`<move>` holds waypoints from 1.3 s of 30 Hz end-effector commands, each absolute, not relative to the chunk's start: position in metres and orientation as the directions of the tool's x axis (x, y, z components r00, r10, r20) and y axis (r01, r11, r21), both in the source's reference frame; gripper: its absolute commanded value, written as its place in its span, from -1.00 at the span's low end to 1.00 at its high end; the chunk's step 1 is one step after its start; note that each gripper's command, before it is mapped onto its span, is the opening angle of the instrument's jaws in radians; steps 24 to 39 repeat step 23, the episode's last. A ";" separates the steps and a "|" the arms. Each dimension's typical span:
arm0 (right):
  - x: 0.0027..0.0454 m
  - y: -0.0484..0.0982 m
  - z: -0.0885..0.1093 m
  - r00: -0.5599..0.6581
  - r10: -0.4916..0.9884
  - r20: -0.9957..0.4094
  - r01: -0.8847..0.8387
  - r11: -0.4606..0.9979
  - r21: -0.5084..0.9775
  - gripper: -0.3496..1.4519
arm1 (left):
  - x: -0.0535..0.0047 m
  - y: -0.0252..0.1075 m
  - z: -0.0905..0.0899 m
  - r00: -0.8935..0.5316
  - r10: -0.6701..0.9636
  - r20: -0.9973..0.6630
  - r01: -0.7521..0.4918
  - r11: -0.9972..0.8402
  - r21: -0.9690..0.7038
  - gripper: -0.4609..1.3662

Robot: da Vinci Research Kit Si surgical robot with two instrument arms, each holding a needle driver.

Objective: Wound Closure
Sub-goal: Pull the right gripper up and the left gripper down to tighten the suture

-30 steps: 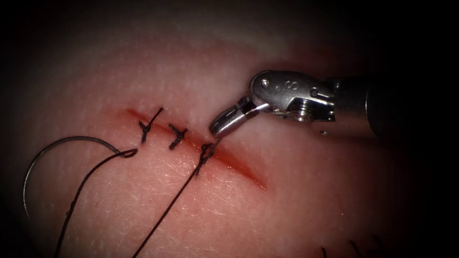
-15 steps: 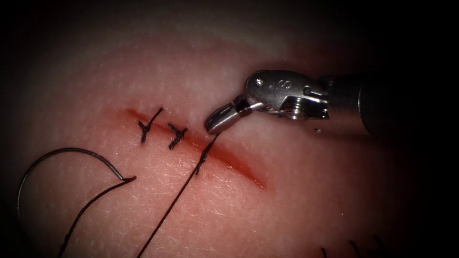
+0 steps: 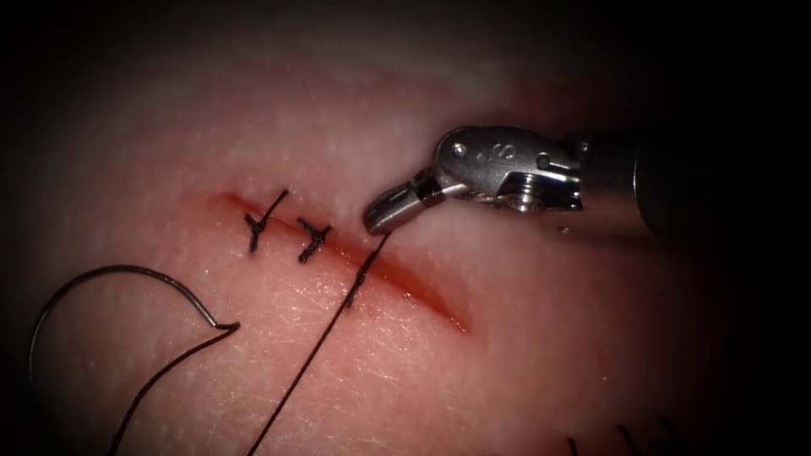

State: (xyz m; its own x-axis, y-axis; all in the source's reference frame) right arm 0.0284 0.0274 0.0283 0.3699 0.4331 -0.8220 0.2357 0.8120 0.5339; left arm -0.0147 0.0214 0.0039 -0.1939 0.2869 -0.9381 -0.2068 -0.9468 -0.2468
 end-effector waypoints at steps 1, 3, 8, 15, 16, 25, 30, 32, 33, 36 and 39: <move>0.0283 0.027 0.028 0.373 0.428 -0.823 0.224 0.820 0.528 -1.00 | -0.0146 0.021 0.004 -0.192 0.285 -0.939 -0.203 -0.948 -0.246 -0.88; 0.0280 0.028 0.028 0.371 0.426 -0.825 0.219 0.823 0.523 -1.00 | -0.0143 0.021 0.004 -0.193 0.289 -0.938 -0.200 -0.947 -0.251 -0.88; 0.0280 0.028 0.028 0.367 0.424 -0.828 0.215 0.827 0.519 -1.00 | -0.0139 0.021 0.004 -0.189 0.293 -0.937 -0.201 -0.946 -0.255 -0.88; 0.0285 0.027 0.028 0.354 0.421 -0.836 0.212 0.834 0.509 -1.00 | -0.0142 0.021 0.004 -0.186 0.295 -0.937 -0.203 -0.945 -0.257 -0.88; 0.0285 0.027 0.028 0.354 0.421 -0.836 0.212 0.834 0.509 -1.00 | -0.0142 0.021 0.004 -0.186 0.295 -0.937 -0.202 -0.945 -0.257 -0.88; 0.0285 0.027 0.028 0.348 0.422 -0.837 0.212 0.835 0.508 -1.00 | -0.0142 0.021 0.004 -0.184 0.295 -0.938 -0.204 -0.945 -0.257 -0.88; 0.0285 0.027 0.028 0.348 0.422 -0.837 0.212 0.835 0.508 -1.00 | -0.0142 0.021 0.004 -0.184 0.295 -0.938 -0.204 -0.945 -0.257 -0.88; 0.0285 0.027 0.028 0.348 0.422 -0.837 0.212 0.835 0.508 -1.00 | -0.0142 0.021 0.004 -0.184 0.295 -0.938 -0.204 -0.945 -0.257 -0.88; 0.0285 0.027 0.028 0.348 0.422 -0.837 0.212 0.835 0.508 -1.00 | -0.0142 0.021 0.004 -0.184 0.295 -0.938 -0.204 -0.945 -0.257 -0.88; 0.0285 0.027 0.028 0.348 0.422 -0.837 0.212 0.835 0.508 -1.00 | -0.0142 0.021 0.004 -0.184 0.295 -0.938 -0.204 -0.945 -0.257 -0.88; 0.0285 0.027 0.028 0.348 0.422 -0.837 0.212 0.835 0.508 -1.00 | -0.0142 0.021 0.004 -0.184 0.295 -0.938 -0.204 -0.945 -0.257 -0.88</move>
